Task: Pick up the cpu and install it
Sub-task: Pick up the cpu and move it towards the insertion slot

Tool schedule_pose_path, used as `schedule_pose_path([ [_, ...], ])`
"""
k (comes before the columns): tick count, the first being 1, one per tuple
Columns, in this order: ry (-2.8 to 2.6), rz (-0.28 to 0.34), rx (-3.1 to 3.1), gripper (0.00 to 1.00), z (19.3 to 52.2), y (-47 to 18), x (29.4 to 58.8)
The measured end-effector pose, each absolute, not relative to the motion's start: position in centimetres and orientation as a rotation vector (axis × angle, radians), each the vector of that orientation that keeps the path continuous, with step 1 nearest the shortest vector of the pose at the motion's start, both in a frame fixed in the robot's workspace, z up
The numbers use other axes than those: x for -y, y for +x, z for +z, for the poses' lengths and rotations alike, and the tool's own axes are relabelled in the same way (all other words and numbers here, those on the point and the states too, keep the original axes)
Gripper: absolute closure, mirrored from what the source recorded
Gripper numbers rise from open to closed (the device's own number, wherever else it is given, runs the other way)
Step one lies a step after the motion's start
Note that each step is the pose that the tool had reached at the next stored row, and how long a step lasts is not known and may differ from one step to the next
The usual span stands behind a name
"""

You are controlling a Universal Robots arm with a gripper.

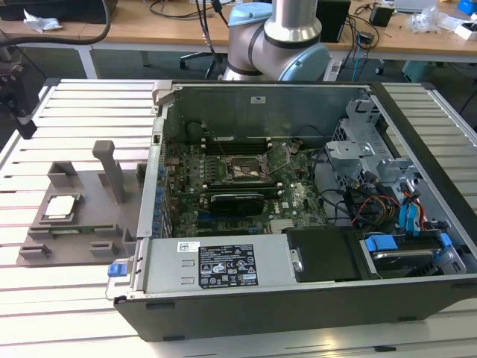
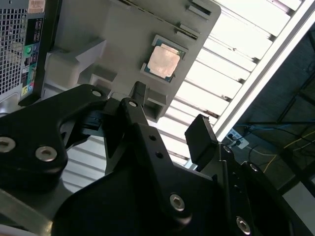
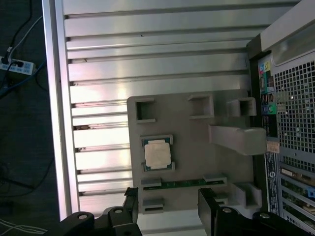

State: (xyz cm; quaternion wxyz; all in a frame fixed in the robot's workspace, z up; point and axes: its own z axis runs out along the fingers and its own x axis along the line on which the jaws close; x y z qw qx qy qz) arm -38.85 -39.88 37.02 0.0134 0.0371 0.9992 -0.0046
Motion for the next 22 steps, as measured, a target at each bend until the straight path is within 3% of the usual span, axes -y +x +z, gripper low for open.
schedule_pose_path([
  [22, 0.116, -0.014, -3.112, 0.40, 36.06, -38.85, 39.88],
])
